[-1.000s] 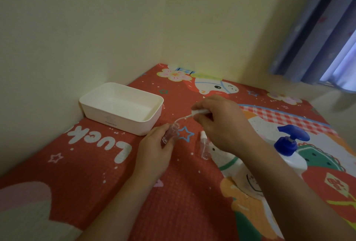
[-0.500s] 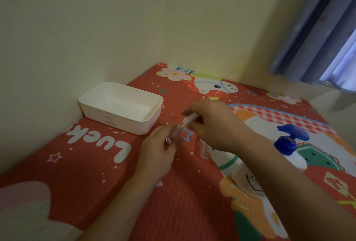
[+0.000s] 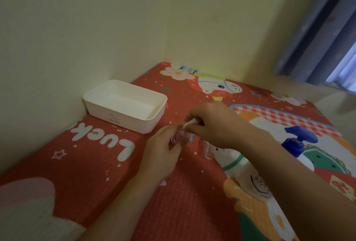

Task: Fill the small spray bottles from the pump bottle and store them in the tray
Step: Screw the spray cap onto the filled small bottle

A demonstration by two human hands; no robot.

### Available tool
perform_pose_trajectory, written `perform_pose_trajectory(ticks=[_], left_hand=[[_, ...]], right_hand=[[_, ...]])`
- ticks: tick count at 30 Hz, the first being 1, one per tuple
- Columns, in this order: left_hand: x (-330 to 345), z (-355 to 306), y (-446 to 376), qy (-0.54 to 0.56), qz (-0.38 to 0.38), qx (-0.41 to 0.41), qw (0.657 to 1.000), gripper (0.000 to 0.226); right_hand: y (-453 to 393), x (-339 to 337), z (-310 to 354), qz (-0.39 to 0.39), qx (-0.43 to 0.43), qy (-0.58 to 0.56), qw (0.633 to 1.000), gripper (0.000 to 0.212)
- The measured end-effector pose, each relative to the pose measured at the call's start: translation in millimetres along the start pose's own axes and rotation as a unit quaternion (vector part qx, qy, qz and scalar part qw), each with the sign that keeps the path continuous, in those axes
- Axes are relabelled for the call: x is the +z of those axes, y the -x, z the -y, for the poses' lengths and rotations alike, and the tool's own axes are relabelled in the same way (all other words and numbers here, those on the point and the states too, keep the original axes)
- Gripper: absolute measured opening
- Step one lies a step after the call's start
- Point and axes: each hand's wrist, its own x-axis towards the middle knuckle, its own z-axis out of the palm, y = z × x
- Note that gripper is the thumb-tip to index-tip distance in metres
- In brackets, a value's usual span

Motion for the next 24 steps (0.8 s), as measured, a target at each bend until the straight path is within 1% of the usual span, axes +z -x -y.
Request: perform_pose_trajectory(ticks=[3,6,7,9,11,13,16,18,19,22,24], left_hand=[[0.2,-0.6,0.8,-0.007,-0.003,0.005,1.0,0.026],[1.1,-1.7,1.7,-0.012,0.003,0.0,1.0,0.017],[0.6,-1.3,1.4,-0.01,0.003,-0.002,1.0,0.016],[-0.7,0.2,0.8,-0.005,0.0,-0.009,1.0,0.018],[-1.8,2.1,-0.2,0.002,-0.006,-0.017,1.0,0.021],[-1.4,2.3,-0.6,0.008,-0.009,-0.019,1.0,0.023],[-0.7,0.5,-0.1,0.008,-0.013,-0.014,1.0,0.023],[-0.8,0.5,0.2,-0.002,-0.006,-0.011,1.0,0.024],[-0.9,0.9,0.3,-0.006,0.0,-0.011,1.0,0.024],[-1.5,1.6,1.0,-0.012,0.002,-0.015,1.0,0.029],[-1.0,1.7,1.7,-0.018,0.001,-0.01,1.0,0.029]], right_hand=[[-6.3,4.5,-0.9,0.001,0.025,0.024,0.999,0.032],[-13.6,13.1,0.4,-0.002,0.062,0.054,0.997,0.05],[-15.8,15.6,-0.1,0.001,0.071,0.047,0.996,0.054],[-16.5,15.7,-0.9,0.012,0.085,-0.006,0.996,0.059],[-12.8,8.4,-2.0,0.023,0.089,-0.056,0.994,0.055],[-7.7,-2.2,-4.3,0.037,0.053,-0.076,0.995,0.045],[-3.9,-7.5,-7.2,0.034,-0.01,-0.061,0.997,0.027],[-4.8,-1.8,-8.0,0.031,-0.016,-0.034,0.999,0.017],[-6.0,1.1,-7.6,0.03,-0.009,-0.023,0.999,0.017],[-11.7,8.2,-7.2,0.022,0.033,0.021,0.999,0.044],[-13.9,13.8,-5.1,0.011,0.062,0.043,0.997,0.056]])
